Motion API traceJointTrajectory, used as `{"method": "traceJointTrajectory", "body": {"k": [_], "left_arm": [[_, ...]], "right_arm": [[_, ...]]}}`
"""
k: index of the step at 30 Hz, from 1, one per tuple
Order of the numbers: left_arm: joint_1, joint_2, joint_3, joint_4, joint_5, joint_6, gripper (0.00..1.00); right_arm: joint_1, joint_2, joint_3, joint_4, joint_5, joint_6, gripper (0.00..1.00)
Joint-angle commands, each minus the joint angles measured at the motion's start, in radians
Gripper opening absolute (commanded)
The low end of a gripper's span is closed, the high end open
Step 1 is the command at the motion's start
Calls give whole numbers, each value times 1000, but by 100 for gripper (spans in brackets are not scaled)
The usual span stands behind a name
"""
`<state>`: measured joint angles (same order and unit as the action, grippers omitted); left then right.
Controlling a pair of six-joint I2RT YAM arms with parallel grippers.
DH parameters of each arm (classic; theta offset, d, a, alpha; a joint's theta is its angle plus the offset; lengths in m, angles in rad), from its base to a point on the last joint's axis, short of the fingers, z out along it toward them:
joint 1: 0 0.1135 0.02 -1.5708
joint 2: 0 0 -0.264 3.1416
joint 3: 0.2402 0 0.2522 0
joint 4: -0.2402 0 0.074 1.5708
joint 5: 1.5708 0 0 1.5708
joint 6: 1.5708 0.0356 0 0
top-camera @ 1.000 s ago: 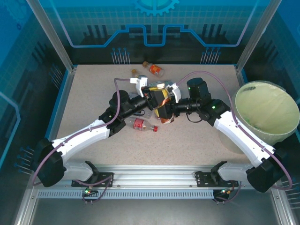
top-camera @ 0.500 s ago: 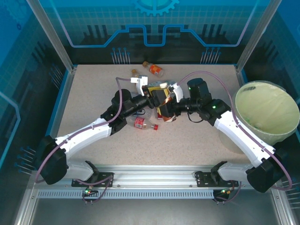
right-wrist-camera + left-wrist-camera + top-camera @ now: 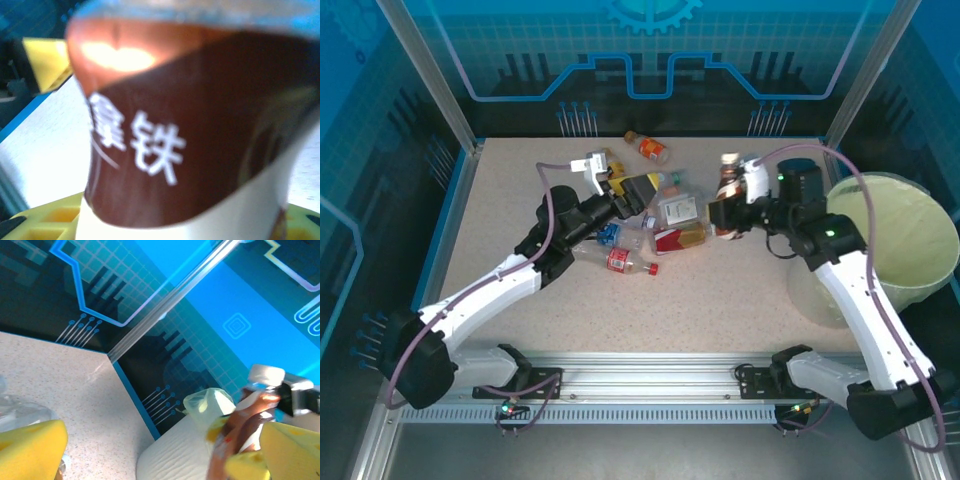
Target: Put the plastic bottles in the bin
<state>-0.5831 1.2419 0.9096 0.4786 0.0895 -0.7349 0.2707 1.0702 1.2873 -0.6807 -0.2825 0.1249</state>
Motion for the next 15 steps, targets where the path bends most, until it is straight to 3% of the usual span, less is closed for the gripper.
{"method": "traceJointTrajectory", "body": {"k": [1,15], "left_arm": [[18,-29,-37,-65,-69,-19,99],[75,-21,-85,-263,-121,-189,99]], "right_arm": [[-84,-57,77,-93,90,-49,36],[-428,-119,181,-202,507,4,37]]}}
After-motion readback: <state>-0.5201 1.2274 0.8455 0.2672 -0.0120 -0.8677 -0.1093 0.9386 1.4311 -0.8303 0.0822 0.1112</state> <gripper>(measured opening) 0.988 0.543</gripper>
